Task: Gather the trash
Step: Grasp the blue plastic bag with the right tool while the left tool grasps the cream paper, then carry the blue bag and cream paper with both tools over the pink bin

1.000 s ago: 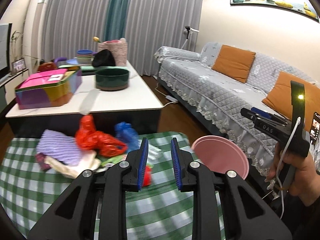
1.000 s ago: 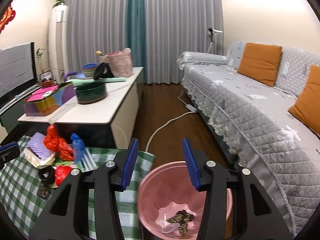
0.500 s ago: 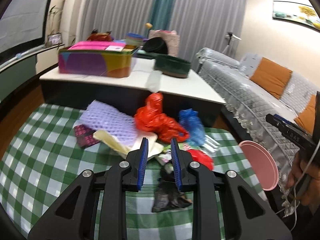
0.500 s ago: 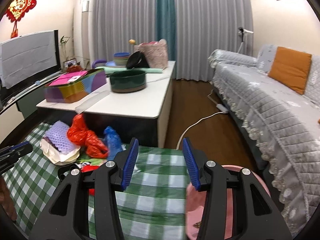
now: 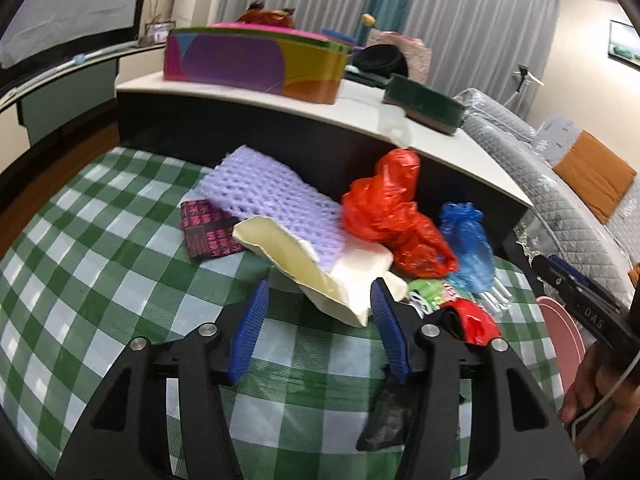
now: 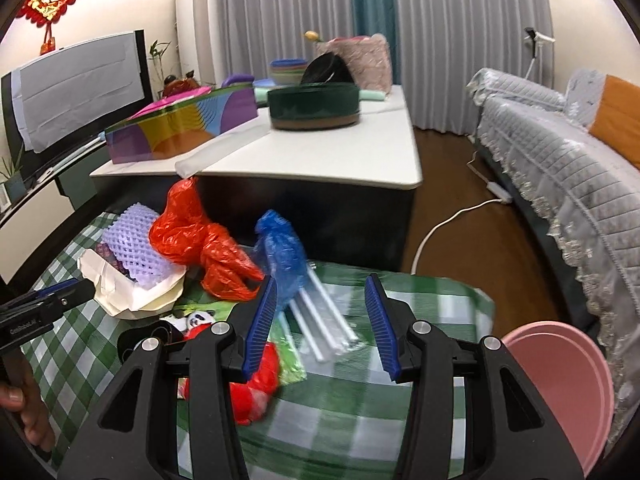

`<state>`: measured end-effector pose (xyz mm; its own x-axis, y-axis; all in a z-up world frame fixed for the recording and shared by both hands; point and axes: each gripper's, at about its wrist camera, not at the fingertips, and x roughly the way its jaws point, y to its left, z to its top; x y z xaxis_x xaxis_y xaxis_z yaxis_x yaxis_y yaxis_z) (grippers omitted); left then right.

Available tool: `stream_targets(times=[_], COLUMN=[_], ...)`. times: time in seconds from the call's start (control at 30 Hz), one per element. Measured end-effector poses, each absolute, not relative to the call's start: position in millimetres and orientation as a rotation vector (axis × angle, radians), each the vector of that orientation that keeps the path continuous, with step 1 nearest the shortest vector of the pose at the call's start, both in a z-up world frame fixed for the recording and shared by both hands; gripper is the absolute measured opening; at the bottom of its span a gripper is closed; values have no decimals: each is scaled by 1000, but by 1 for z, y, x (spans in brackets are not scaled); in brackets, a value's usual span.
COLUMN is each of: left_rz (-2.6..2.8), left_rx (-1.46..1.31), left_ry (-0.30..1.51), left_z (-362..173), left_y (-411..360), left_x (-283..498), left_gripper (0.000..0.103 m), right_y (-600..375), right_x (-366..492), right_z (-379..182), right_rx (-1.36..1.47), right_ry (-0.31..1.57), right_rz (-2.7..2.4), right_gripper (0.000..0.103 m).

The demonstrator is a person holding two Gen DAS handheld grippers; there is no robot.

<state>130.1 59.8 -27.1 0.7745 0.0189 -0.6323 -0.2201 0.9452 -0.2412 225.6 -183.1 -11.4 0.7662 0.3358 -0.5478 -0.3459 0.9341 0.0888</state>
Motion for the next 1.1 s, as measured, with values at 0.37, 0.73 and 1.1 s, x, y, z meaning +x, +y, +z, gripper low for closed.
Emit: stream_targets(times=[0.37, 0.73, 1.1], left_rz=[137, 163, 179], left_rx=[-341, -301, -250], left_ry=[706, 720, 694], left_z=[-41, -31, 0], left_y=[62, 60, 60], left_x=[147, 147, 108], left_gripper=[53, 15, 11], right_y=[-154, -155, -178], right_x=[250, 256, 212], right_z=[-31, -33, 14], right_rx=[-21, -22, -27], right_ry=[655, 693, 597], right_rz=[397, 395, 365], right_gripper=[47, 2, 1])
